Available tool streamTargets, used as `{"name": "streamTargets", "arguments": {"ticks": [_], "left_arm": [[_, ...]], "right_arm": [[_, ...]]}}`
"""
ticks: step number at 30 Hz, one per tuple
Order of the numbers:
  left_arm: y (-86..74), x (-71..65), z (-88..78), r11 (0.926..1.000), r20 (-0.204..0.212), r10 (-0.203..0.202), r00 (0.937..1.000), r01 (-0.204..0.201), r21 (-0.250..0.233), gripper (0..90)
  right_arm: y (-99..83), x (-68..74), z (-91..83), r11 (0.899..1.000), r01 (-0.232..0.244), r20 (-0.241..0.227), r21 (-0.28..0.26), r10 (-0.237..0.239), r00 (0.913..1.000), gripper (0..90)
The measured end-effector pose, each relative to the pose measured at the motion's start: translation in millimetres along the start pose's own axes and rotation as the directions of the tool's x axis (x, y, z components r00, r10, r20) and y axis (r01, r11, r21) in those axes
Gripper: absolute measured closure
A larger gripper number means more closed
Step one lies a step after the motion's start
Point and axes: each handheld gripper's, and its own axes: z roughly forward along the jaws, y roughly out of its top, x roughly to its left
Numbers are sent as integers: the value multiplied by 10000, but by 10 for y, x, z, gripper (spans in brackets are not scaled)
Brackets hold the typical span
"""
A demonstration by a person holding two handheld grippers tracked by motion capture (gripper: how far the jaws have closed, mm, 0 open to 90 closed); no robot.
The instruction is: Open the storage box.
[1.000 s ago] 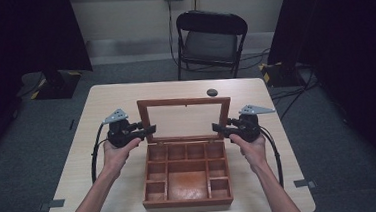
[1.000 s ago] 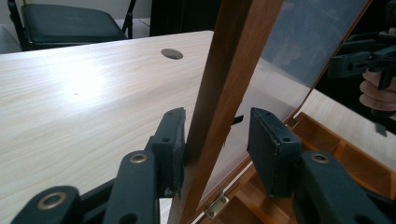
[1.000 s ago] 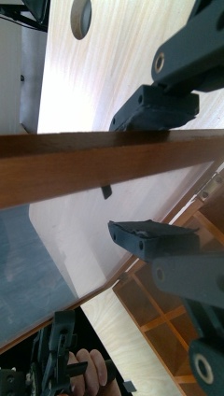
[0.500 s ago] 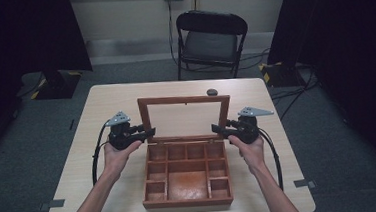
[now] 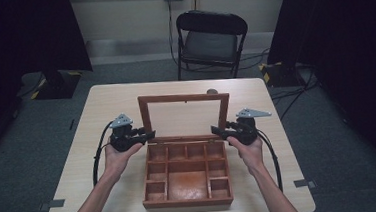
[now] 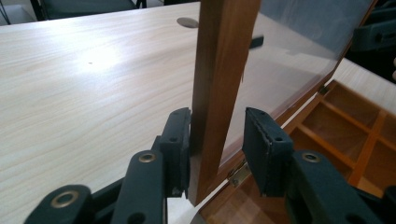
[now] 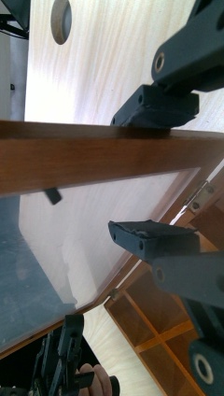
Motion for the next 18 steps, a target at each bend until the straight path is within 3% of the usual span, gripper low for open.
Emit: {"name": "streamTargets", "arguments": {"ticks": [3,18], "left_arm": [[-18,-10,21,9996,-119,199,9997,-197,219,625],[-95,79,147,9976,162,-664,9977,661,183,608]], "right_arm": [[-16,-17,9,10000,-42,19,-8,42,10000,499],[-60,-62,69,9999,41,426,94,-45,9991,550]]}}
